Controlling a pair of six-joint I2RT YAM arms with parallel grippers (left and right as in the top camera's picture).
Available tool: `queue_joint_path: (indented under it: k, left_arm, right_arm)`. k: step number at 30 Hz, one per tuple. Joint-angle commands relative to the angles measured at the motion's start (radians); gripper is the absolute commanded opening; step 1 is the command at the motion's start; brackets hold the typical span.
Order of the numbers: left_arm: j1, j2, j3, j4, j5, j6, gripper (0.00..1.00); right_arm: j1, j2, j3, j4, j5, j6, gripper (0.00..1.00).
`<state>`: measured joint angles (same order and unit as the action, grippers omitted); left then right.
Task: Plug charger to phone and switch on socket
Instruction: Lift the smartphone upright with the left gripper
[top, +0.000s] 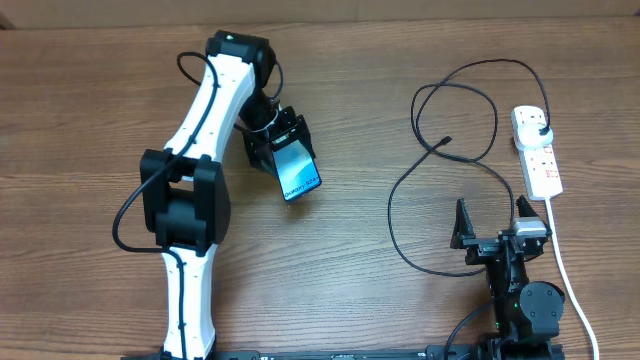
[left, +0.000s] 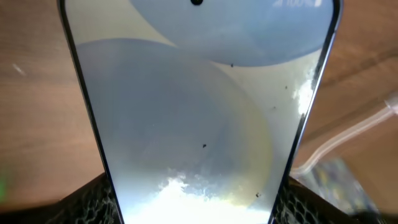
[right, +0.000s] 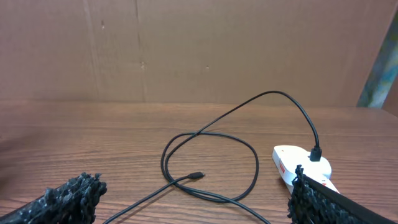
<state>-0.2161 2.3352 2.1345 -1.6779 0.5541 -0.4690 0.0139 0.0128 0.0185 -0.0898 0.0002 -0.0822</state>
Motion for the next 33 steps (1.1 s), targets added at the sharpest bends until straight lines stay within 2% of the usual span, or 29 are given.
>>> queue_joint_path:
  k: [1, 12, 33]
  left_arm:
    - [0.034, -0.004, 0.028, -0.013, 0.19, 0.127, 0.72]
    - [0.101, -0.004, 0.028, -0.013, 0.47, 0.163, 0.69]
    - [0.105, -0.004, 0.028, -0.013, 0.513, 0.178, 0.69]
  right_arm:
    - [0.004, -0.01, -0.011, 0.006, -0.003, -0.005, 1.0]
    - [0.004, -0.01, -0.011, 0.006, -0.003, -0.005, 1.0]
    - [0.004, -0.01, -0.011, 0.006, -0.002, -0.005, 1.0]
